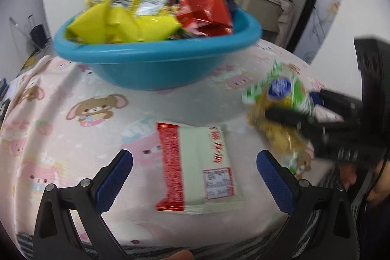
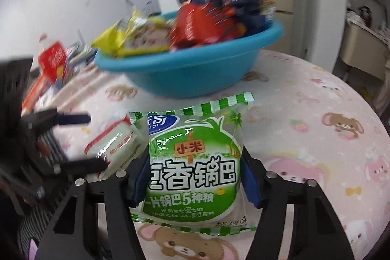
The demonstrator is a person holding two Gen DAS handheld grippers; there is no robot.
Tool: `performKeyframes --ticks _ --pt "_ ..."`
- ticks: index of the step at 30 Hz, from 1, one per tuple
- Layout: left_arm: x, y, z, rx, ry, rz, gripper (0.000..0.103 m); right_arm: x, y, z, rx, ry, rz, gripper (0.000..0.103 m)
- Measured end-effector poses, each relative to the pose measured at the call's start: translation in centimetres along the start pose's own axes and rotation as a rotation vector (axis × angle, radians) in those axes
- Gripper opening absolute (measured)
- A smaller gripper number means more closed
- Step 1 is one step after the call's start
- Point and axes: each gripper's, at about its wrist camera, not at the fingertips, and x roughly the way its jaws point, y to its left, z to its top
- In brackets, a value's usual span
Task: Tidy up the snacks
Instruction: 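Grasp the green-striped cracker pack with the right gripper while the left grasps the red-and-white pack, then lift the green-striped and red-and-white packs and carry them over the basin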
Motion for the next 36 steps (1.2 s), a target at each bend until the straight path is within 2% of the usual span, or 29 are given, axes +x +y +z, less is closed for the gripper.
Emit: performKeyframes --ticks 4,6,8,9,13,14,16,17,20,29,36 --pt "1.2 -0.8 -0.1 0.033 0.044 0.009 0.103 -0.4 -0.5 0.1 0.026 -0.019 -0.021 0.062" --pt "1.9 -0.8 -0.1 0.032 0.07 0.031 0.103 -0.4 -0.4 0.1 0.013 -0.012 -0.03 0.062" --pt "2.3 -0.7 -0.1 0.03 0.089 0.02 0.103 -0.2 0.1 0.1 -0.012 -0.006 -0.036 0.062" --pt "2.5 -0.7 -0.1 0.029 0.093 0.017 0.1 -0.2 0.3 0.1 -0.022 -0.005 -0.038 0.062" --pt "3.0 -0.6 -0.2 0.019 0.118 0.017 0.078 -0.1 0.6 0.1 -0.031 -0.005 -0.041 0.062" --pt "3.0 -0.5 -0.2 0.017 0.111 0.021 0.077 -0.1 0.5 0.1 -0.026 -0.005 -0.04 0.062" --pt "2.7 -0.3 -0.2 0.01 0.102 0.022 0.064 -0.1 0.3 0.0 -0.02 -0.005 -0.044 0.062" --pt "2.7 -0.3 -0.3 0.006 0.099 0.016 0.062 -0.1 0.3 0.1 -0.02 -0.004 -0.045 0.062" --pt "2.5 -0.2 -0.3 0.004 0.089 -0.009 0.061 0.0 0.5 0.1 -0.025 -0.004 -0.048 0.062" --pt "-0.4 -0.6 -0.3 0.045 -0.021 0.006 0.061 -0.8 0.6 0.1 -0.027 -0.036 -0.043 0.062" --pt "-2.5 -1.0 -0.5 0.08 -0.096 -0.005 0.061 -2.6 1.4 0.3 -0.054 -0.115 -0.057 0.062"
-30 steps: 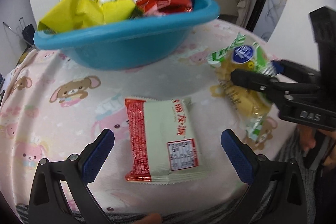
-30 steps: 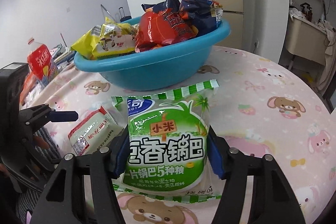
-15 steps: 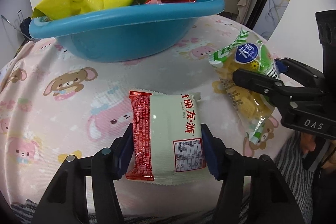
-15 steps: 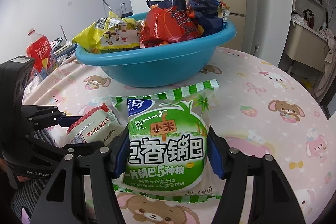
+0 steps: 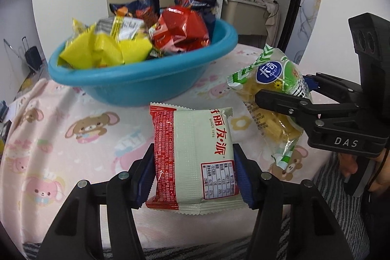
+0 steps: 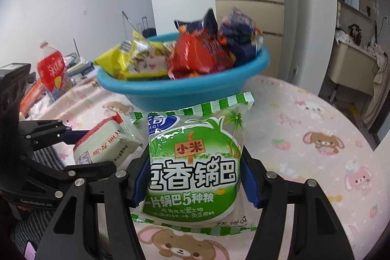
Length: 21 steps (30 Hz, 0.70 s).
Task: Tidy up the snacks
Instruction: 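Lift the green-striped and red-and-white packs and carry them over the basin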
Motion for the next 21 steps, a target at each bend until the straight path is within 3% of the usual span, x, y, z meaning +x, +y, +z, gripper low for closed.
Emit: performKeyframes --ticks 4,10,21 --pt "-1.6 0.0 0.4 0.03 -0.042 0.002 0.061 -1.0 -0.3 0.4 0.01 -0.012 0.054 0.062" --pt "-3.9 1.3 1.1 -0.009 -0.125 -0.018 0.061 -2.9 -0.2 1.0 0.02 -0.094 0.098 0.062" --pt "-7.3 1.2 1.8 -0.021 -0.261 0.003 0.061 -7.7 2.2 1.8 -0.033 -0.36 0.077 0.062"
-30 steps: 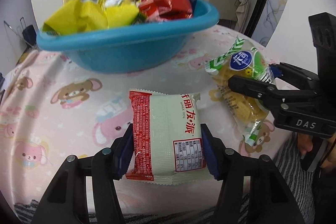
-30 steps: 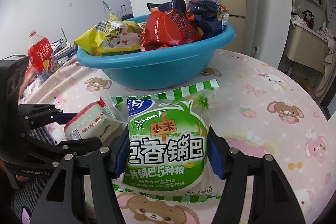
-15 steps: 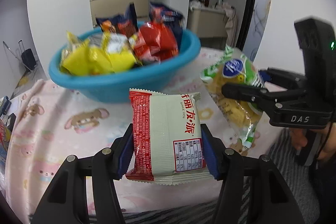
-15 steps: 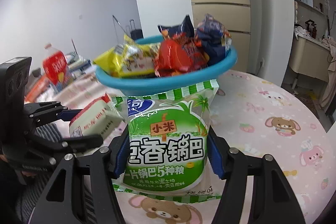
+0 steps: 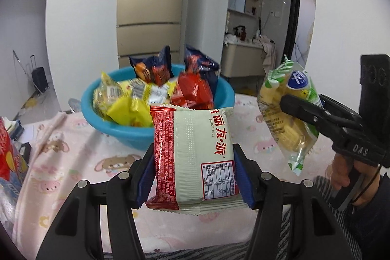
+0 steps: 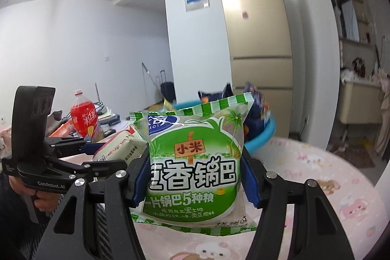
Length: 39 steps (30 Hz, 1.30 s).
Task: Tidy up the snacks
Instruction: 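Lift the green-striped and red-and-white packs and carry them over the basin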
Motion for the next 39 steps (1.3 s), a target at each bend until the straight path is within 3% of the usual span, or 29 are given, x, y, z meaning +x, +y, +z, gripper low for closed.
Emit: performKeyframes --ticks 11,18,24,29,32,39 --pt "-5.9 2.9 3.5 -0.081 -0.139 0.003 0.061 -2.0 3.8 3.9 -0.107 -0.077 -0.039 0.062" --pt "-10.2 2.4 7.4 -0.023 -0.208 0.047 0.061 -3.8 5.6 9.3 -0.107 -0.148 -0.047 0.062" --pt "-12.9 2.5 10.5 -0.042 -0.31 0.072 0.061 -4.9 7.5 13.9 -0.145 -0.224 -0.061 0.062" --pt "-13.7 2.3 12.4 -0.045 -0.365 0.08 0.061 -4.6 9.1 16.3 -0.204 -0.266 -0.102 0.062" --pt "-13.7 2.1 13.4 -0.039 -0.384 0.099 0.061 -4.2 9.4 17.2 -0.189 -0.289 -0.072 0.062" --pt "-10.8 3.0 14.9 -0.013 -0.395 0.119 0.061 -1.5 9.0 17.7 -0.175 -0.298 -0.062 0.062"
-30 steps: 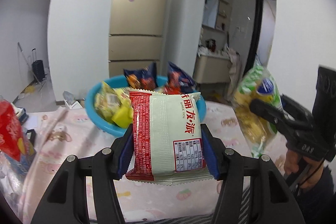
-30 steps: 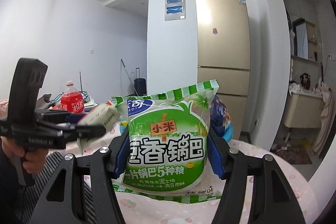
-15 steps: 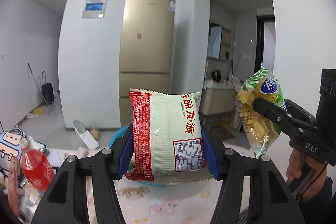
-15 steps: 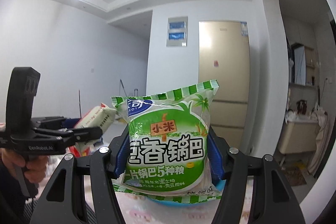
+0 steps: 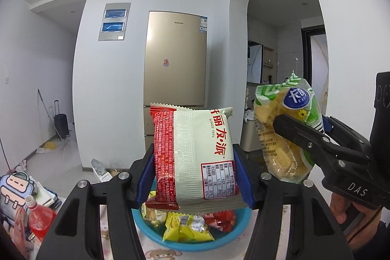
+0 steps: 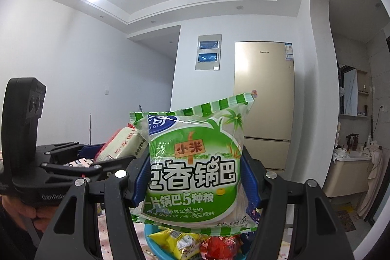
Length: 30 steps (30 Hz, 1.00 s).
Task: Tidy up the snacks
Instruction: 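Lift the green-striped and red-and-white packs and carry them over the basin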
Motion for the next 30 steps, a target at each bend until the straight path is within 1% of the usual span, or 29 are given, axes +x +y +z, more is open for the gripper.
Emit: performKeyframes --ticks 6,9,12,15,17,18,20,24,27,30 --pt "4.8 1.5 -0.8 -0.051 0.044 -0.009 0.061 3.9 -1.3 -1.4 0.031 0.048 -0.008 0.062" --pt "7.0 2.0 -0.9 -0.064 0.065 0.016 0.061 5.7 -2.1 -2.1 0.041 0.072 -0.01 0.062" --pt "8.8 2.1 -1.0 -0.065 0.092 0.021 0.061 7.1 -3.2 -2.7 0.076 0.086 -0.005 0.062" --pt "10.3 2.2 -0.8 -0.063 0.094 0.037 0.061 8.4 -4.0 -3.5 0.119 0.095 0.004 0.062" --pt "11.3 2.2 -0.8 -0.043 0.098 0.066 0.061 9.2 -4.3 -3.9 0.137 0.102 0.004 0.062" --pt "11.7 2.4 -1.2 -0.035 0.101 0.073 0.061 9.6 -4.4 -4.1 0.132 0.106 -0.004 0.062" --pt "12.4 2.8 -1.9 -0.04 0.103 0.062 0.061 10.4 -4.9 -4.6 0.13 0.118 -0.01 0.062" --pt "14.1 3.3 -3.3 -0.033 0.125 0.073 0.061 12.1 -5.7 -6.1 0.163 0.156 0.016 0.062" --pt "15.8 3.5 -4.4 -0.039 0.164 0.077 0.061 13.1 -6.3 -7.6 0.178 0.191 0.027 0.062" --pt "17.4 3.9 -5.6 -0.049 0.211 0.081 0.061 14.4 -7.2 -9.2 0.238 0.247 0.04 0.062"
